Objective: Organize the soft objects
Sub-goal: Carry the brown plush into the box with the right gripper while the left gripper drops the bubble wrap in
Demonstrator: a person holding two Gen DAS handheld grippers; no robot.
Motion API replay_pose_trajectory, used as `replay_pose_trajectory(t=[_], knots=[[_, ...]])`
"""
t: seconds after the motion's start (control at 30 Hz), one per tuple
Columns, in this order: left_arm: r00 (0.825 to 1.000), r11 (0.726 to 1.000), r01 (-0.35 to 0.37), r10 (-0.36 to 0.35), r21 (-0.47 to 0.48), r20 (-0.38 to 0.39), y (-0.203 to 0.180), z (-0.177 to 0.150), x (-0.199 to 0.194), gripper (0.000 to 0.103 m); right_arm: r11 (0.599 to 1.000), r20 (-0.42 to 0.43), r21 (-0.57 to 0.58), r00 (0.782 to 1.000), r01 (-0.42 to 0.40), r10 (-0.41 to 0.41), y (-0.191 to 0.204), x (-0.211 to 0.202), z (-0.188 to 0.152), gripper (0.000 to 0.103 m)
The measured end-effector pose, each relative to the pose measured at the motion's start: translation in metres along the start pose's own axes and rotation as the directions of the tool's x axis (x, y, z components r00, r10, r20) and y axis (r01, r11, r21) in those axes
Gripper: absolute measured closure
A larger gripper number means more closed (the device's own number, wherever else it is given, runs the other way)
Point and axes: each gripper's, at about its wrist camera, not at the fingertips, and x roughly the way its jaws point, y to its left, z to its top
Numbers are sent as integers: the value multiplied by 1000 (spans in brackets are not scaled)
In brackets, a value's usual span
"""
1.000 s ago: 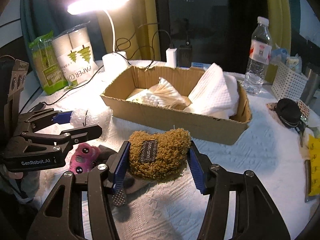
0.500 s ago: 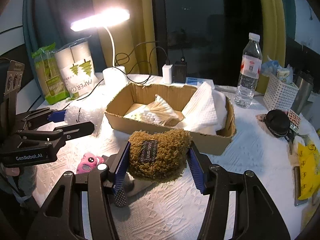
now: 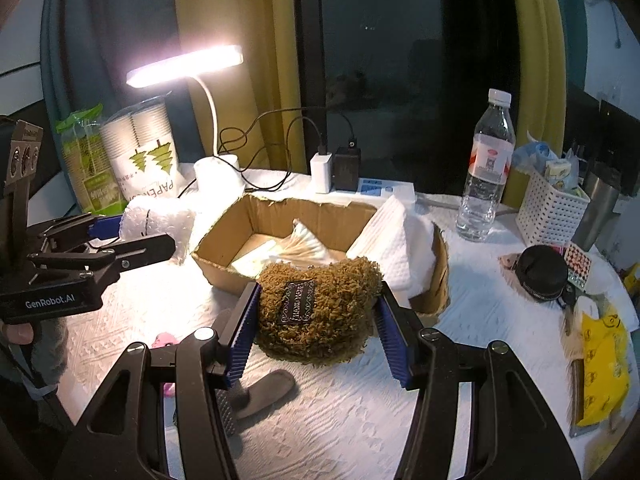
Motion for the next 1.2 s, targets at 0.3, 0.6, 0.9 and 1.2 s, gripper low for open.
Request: replay_pose_trajectory(t=[0.3,0.6,0.9,1.2], knots=[[1000,1000,-7,7,3,16,7,16,9,43,1000,14,2,1000,7,-7,-8,8,13,44],[1000,1000,-8,8,9,21,15,24,28,43,1000,10,14,1000,13,-13,-19,25,20,44],[1000,1000,-4,4,12,-5,16,25,55,43,999,-16,31,1000,7,-7,-28,50,21,44],[998,1000,-2,2,-2,-56,20,20,84,43,998,-55,62,998,-5,8,-37,78,15,44]])
